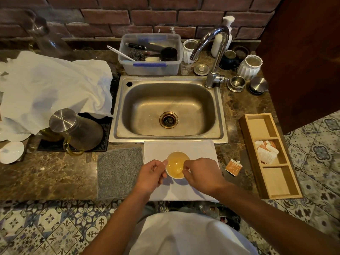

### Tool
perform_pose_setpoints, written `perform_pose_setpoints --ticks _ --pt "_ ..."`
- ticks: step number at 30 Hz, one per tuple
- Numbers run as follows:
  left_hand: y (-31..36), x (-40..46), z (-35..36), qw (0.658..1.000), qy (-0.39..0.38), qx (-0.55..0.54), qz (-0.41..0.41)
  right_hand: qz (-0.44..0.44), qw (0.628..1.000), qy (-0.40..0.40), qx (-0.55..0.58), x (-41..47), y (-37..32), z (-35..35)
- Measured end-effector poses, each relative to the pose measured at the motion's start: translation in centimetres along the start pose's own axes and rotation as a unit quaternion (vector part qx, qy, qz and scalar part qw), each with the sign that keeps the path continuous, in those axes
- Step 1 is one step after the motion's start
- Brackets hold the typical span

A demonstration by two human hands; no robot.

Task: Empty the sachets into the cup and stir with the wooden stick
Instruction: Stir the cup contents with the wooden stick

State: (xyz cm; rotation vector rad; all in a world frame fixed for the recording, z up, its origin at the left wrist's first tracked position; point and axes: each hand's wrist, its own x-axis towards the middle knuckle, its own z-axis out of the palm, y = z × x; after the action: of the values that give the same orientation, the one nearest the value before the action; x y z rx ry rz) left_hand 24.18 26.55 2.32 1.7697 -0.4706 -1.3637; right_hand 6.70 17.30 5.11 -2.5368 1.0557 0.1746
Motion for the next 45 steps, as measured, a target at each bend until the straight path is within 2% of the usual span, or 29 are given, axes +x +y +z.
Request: perform_pose_setpoints --ticks 8,10,12,16,23,30,39,45 --pt "0.2 0.1 0.0 1.0 0.001 0.002 -0.005 0.092 0.987 0.042 0.122 1.2 0.2 0.8" --pt "0.2 0.1 0.0 1.0 0.002 0.003 -0.005 0.079 0.99 0.064 0.095 1.2 0.4 0.8" --pt "0.2 0.2 0.0 1.0 0.0 0.001 -0.006 0.03 0.994 0.091 0.048 1.1 0.6 0.9" --pt "0.0 0.3 -0.1 1.0 -0.005 -0.002 0.001 -0.039 0.997 0.057 -0.027 0.5 0.6 0.6" --pt "-0.2 0.6 -0.1 1.0 -0.009 -0.007 0.008 -0.007 1.0 0.01 -0.005 0.1 0.5 -0.2" --pt "-0.1 0.7 -0.2 1.0 -0.01 -0.001 0.007 0.016 0.997 0.027 0.074 0.8 0.3 0.3" --pt "0.1 0.4 -0.2 1.0 -0.01 -0.002 0.006 -0.033 0.997 0.063 0.022 1.4 0.6 0.3" --pt "0.2 0.2 -0.2 1.0 -0.008 0.006 0.005 -0.047 0.999 0.022 -0.015 0.7 0.6 -1.2"
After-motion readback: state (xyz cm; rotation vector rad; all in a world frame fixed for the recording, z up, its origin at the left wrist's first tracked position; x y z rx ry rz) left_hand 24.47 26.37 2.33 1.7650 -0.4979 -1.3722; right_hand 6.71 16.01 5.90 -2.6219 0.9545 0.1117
